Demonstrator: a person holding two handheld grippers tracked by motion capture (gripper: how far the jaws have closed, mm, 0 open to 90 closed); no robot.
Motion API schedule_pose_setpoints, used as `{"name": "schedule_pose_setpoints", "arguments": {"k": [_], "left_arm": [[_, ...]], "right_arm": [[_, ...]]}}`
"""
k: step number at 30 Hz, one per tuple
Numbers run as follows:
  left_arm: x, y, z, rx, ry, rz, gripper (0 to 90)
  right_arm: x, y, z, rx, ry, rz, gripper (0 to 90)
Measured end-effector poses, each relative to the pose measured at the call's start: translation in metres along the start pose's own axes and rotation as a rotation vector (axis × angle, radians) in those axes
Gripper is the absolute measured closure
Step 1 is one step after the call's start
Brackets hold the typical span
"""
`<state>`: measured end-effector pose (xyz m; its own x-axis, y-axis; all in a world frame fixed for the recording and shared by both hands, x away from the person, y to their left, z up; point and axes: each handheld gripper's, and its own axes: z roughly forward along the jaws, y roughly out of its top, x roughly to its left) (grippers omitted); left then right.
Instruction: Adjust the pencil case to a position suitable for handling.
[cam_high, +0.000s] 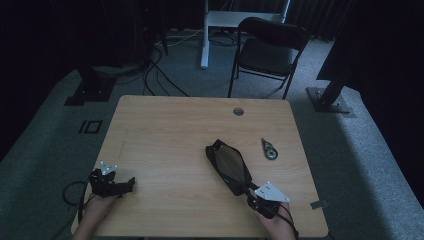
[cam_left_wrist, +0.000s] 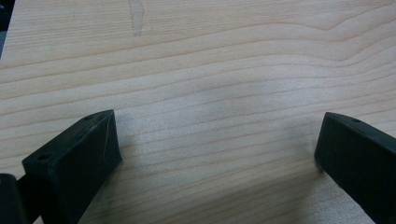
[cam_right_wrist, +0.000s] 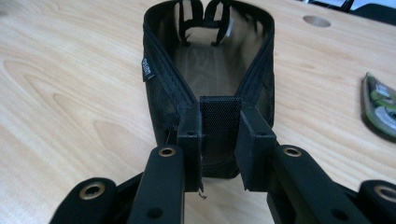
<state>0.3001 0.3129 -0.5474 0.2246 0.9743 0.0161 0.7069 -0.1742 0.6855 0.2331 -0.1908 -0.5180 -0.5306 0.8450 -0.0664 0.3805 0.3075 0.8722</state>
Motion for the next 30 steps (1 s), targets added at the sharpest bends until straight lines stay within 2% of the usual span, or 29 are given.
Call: {"name": "schedule_pose_setpoints", "arguments": {"k": [4,5,8,12,15,16,20,21,23,26,28,29,30], "left_arm": [[0.0,0.0,0.0,0.0,0.0,0.0,0.2],[0.0,0.0,0.0,0.0,0.0,0.0,0.2],[0.0,0.0,0.0,0.0,0.0,0.0,0.2],[0.0,0.0,0.0,0.0,0.0,0.0,0.2],[0.0,0.0,0.0,0.0,0.0,0.0,0.2],[0.0,0.0,0.0,0.0,0.0,0.0,0.2],[0.0,0.0,0.0,0.0,0.0,0.0,0.2],[0.0,0.0,0.0,0.0,0.0,0.0,0.2],[0.0,0.0,0.0,0.0,0.0,0.0,0.2],[0.0,0.0,0.0,0.0,0.0,0.0,0.2],[0.0,0.0,0.0,0.0,0.0,0.0,0.2],[0.0,0.0,0.0,0.0,0.0,0.0,0.2],[0.0,0.0,0.0,0.0,0.0,0.0,0.2]], "right_arm": [[0.004,-0.001,-0.002,0.001,-0.002,0.01,73.3],[0.006,-0.001,-0.002,0.0,0.009,0.017,73.2],[0.007,0.0,-0.001,-0.009,0.004,0.005,71.7],[0.004,0.003,-0.003,-0.032,0.026,0.029,57.7],[0.002,0.006,-0.006,-0.053,0.034,0.032,56.4],[-0.001,0.01,-0.008,-0.065,0.036,0.034,52.5],[-0.005,0.013,-0.009,-0.086,0.038,0.047,49.2],[-0.009,0.017,-0.009,-0.112,0.043,0.061,43.7],[-0.012,0.02,-0.009,-0.11,0.036,0.054,38.5],[-0.019,0.025,-0.009,-0.163,0.032,0.057,29.6],[-0.021,0.026,-0.008,-0.178,0.029,0.061,28.9],[-0.027,0.029,-0.007,-0.189,0.031,0.094,24.1],[-0.03,0.03,-0.007,-0.192,0.02,0.094,22.9]]}}
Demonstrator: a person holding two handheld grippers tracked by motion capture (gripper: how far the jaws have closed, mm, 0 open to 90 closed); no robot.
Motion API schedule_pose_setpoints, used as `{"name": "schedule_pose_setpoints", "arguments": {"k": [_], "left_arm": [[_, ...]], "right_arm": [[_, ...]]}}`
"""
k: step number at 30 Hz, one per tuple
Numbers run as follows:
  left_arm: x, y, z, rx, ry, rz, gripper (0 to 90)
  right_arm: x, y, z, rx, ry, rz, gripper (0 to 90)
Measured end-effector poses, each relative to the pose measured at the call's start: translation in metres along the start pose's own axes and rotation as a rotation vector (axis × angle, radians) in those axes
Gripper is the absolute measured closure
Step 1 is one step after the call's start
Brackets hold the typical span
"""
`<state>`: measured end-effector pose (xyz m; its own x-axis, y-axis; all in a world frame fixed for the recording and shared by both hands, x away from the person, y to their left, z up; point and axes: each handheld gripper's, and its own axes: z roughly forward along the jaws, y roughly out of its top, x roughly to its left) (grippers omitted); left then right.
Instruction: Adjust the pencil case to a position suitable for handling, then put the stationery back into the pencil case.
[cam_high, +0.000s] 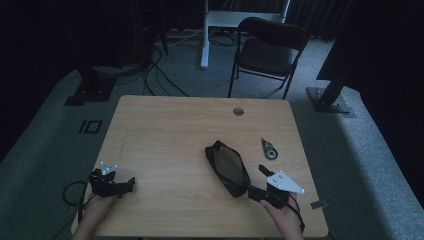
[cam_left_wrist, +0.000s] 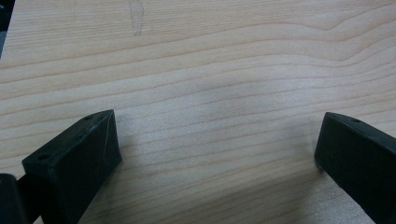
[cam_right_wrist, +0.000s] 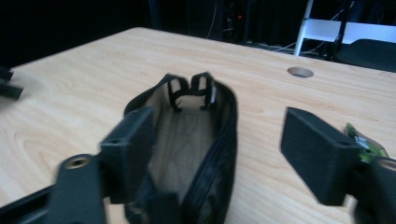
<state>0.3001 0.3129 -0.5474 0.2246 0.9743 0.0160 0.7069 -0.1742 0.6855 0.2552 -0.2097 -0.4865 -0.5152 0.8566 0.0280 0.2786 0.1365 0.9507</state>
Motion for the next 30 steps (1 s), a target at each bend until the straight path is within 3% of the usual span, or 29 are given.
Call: {"name": "schedule_pose_setpoints", "arguments": {"k": [2,5,8,13,15,30], "left_arm": [[0.0,0.0,0.0,0.0,0.0,0.0,0.2],[0.0,0.0,0.0,0.0,0.0,0.0,0.2],[0.0,0.0,0.0,0.0,0.0,0.0,0.2],[0.0,0.0,0.0,0.0,0.0,0.0,0.2],[0.0,0.0,0.0,0.0,0.0,0.0,0.2],[0.0,0.0,0.0,0.0,-0.001,-0.001,0.2]], "right_arm": [[-0.006,0.003,0.001,0.001,-0.017,-0.017,23.0],[-0.013,0.006,0.001,-0.009,-0.031,-0.002,22.1],[-0.028,0.015,0.001,-0.034,-0.072,-0.005,20.5],[-0.045,0.023,0.005,-0.038,-0.077,-0.014,19.3],[-0.05,0.025,0.008,-0.027,-0.079,-0.025,13.5],[-0.094,0.016,0.049,0.052,-0.163,0.02,13.8]]}}
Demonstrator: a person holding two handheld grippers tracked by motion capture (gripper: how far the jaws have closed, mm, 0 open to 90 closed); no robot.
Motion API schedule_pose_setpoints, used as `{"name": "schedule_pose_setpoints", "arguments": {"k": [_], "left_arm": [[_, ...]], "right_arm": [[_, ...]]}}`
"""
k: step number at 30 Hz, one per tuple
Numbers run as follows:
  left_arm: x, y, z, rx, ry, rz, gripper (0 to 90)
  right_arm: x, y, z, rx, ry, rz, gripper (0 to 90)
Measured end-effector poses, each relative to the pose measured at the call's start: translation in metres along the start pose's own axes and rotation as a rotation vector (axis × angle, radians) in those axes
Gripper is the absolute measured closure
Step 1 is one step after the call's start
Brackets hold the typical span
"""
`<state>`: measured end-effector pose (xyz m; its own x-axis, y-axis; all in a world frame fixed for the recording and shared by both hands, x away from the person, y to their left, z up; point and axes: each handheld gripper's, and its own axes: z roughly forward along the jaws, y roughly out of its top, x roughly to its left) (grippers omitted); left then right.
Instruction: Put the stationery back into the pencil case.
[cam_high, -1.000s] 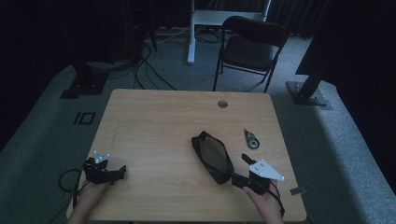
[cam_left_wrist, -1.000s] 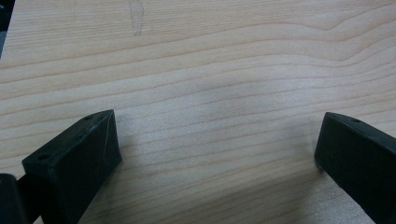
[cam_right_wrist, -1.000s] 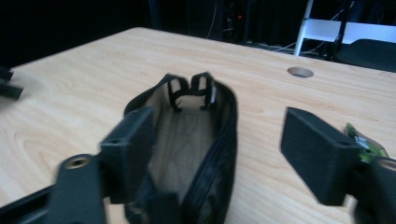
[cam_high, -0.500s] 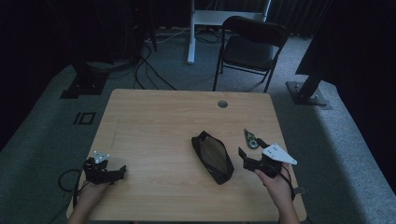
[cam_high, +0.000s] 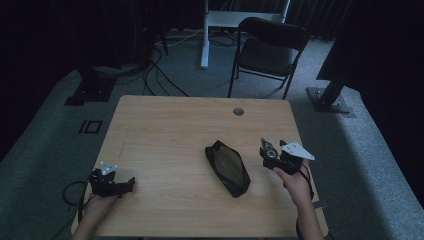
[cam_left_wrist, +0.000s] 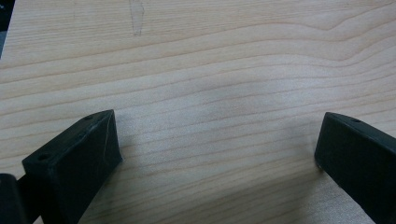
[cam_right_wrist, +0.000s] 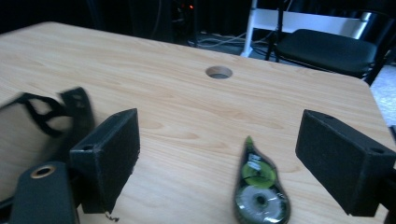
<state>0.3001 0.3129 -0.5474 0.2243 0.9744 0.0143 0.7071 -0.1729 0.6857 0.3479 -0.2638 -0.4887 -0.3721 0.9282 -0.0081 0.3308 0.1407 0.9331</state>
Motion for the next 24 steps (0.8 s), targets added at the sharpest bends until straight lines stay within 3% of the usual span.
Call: {"name": "schedule_pose_setpoints", "arguments": {"k": [5,12,24], "left_arm": [[0.0,0.0,0.0,0.0,0.0,0.0,0.2],[0.0,0.0,0.0,0.0,0.0,0.0,0.2],[0.0,0.0,0.0,0.0,0.0,0.0,0.2]], "right_arm": [[-0.015,-0.006,0.024,0.057,-0.008,0.044,15.2],[-0.028,-0.013,0.049,0.119,-0.043,0.051,24.0],[-0.042,-0.022,0.075,0.203,-0.073,0.085,32.0]]}}
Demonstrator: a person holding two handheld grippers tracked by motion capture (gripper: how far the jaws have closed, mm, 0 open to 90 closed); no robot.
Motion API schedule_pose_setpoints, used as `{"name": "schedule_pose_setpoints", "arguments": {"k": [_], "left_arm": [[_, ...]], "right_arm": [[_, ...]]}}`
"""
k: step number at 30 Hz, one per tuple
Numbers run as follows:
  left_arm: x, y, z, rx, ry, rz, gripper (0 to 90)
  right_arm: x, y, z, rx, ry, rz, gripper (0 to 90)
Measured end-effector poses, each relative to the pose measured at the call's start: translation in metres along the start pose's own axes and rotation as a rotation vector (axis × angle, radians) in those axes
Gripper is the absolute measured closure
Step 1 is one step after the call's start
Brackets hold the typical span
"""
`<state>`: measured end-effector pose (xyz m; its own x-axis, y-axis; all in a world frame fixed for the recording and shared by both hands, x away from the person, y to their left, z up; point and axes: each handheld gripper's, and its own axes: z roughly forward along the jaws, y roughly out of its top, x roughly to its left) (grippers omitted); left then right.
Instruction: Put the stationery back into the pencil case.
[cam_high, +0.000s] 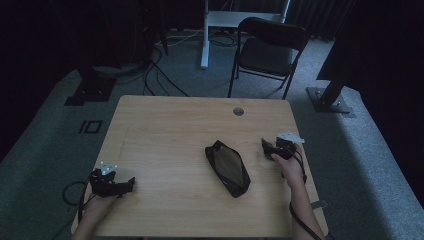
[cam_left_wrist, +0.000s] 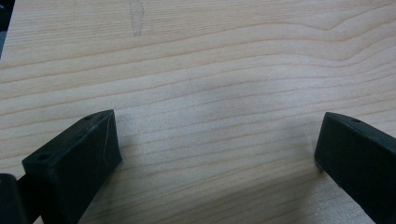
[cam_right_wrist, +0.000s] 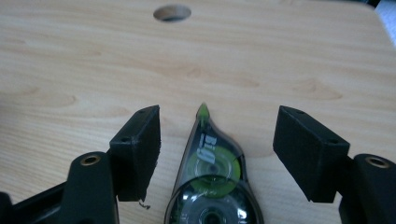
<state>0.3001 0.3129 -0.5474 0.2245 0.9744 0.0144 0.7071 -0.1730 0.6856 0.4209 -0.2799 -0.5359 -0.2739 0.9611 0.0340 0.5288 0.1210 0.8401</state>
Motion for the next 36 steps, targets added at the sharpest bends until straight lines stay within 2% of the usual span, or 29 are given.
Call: {"name": "schedule_pose_setpoints", "arguments": {"k": [7,10,18,21,26,28,36], "left_arm": [[0.0,0.0,0.0,0.0,0.0,0.0,0.2],[0.0,0.0,0.0,0.0,0.0,0.0,0.2],[0.0,0.0,0.0,0.0,0.0,0.0,0.2],[0.0,0.0,0.0,0.0,0.0,0.0,0.2],[0.0,0.0,0.0,0.0,0.0,0.0,0.2],[0.0,0.0,0.0,0.0,0.0,0.0,0.2],[0.0,0.0,0.0,0.0,0.0,0.0,0.2]], "right_arm": [[-0.001,-0.007,0.01,0.056,-0.012,0.003,32.9],[-0.001,-0.006,0.011,0.063,-0.017,0.004,33.6],[0.003,-0.005,0.016,0.143,-0.022,-0.051,36.2],[0.002,-0.005,0.017,0.148,-0.011,-0.02,36.8],[0.002,-0.007,0.014,0.15,-0.029,-0.003,39.7],[0.002,-0.007,0.012,0.145,-0.039,0.002,46.7],[0.006,-0.008,0.011,0.14,-0.036,-0.011,49.1]]}}
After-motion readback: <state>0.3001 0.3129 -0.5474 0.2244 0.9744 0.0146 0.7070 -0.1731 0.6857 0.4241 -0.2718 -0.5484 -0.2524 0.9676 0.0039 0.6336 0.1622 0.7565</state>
